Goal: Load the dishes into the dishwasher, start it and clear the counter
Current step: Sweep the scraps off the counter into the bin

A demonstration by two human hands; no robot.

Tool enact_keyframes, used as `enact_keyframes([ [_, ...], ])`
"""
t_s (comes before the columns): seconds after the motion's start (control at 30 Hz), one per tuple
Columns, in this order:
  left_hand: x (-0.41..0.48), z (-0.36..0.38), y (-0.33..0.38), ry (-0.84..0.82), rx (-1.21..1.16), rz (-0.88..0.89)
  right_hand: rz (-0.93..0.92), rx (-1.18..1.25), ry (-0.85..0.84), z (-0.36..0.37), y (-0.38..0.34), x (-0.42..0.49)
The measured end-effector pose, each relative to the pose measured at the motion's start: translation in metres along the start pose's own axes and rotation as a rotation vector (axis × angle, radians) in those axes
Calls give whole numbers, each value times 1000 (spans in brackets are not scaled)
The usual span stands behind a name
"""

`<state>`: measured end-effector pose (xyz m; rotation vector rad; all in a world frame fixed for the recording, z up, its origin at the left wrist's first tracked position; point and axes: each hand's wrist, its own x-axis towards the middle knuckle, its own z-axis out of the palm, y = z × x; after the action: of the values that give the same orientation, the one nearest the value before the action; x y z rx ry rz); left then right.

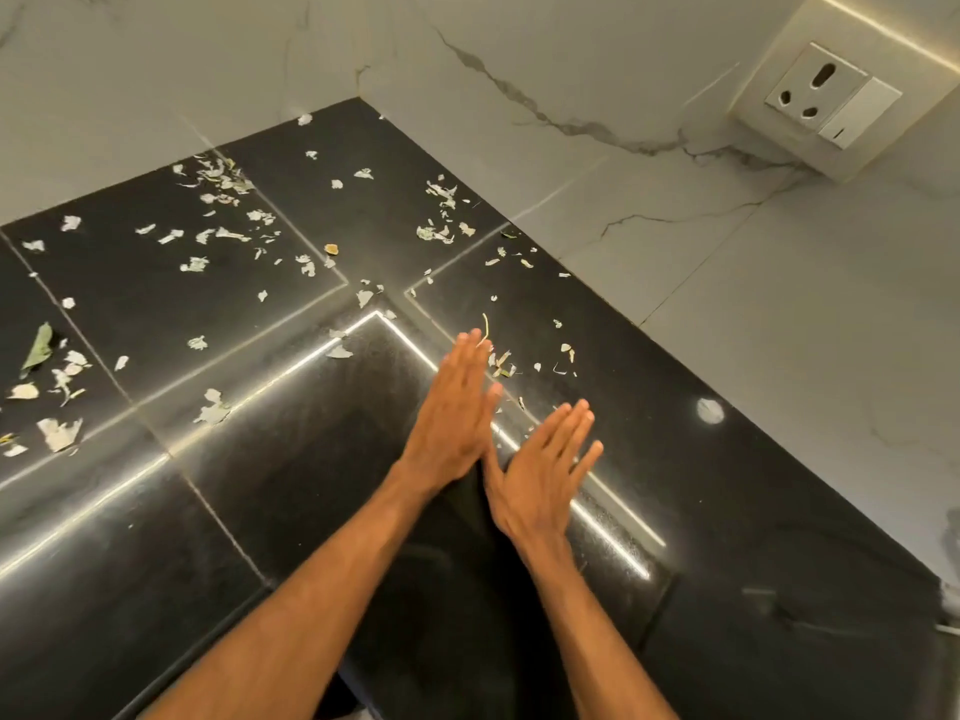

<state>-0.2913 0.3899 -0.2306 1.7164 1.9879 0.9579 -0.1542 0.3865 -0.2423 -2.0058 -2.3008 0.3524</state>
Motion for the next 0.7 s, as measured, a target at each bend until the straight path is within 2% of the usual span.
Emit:
enact_keyframes([
  [0.1, 2, -24, -31, 92, -12, -55, 21, 67, 31, 1, -32, 46],
  [0.33, 24, -31, -45, 74, 53, -74, 16, 201, 39, -4, -62, 120],
  [0.43, 39, -31, -49, 73, 105, -69, -11, 309, 114, -14, -45, 122],
  [0.53, 45, -31, -54, 63, 161, -79, 28, 284, 182, -23, -1, 112],
  [0.63, 44, -28, -56, 81, 183, -68, 146, 166, 131, -20, 34, 110],
  [0.7, 45, -27, -56, 109, 152, -90, 144, 92, 80, -16, 27, 117],
])
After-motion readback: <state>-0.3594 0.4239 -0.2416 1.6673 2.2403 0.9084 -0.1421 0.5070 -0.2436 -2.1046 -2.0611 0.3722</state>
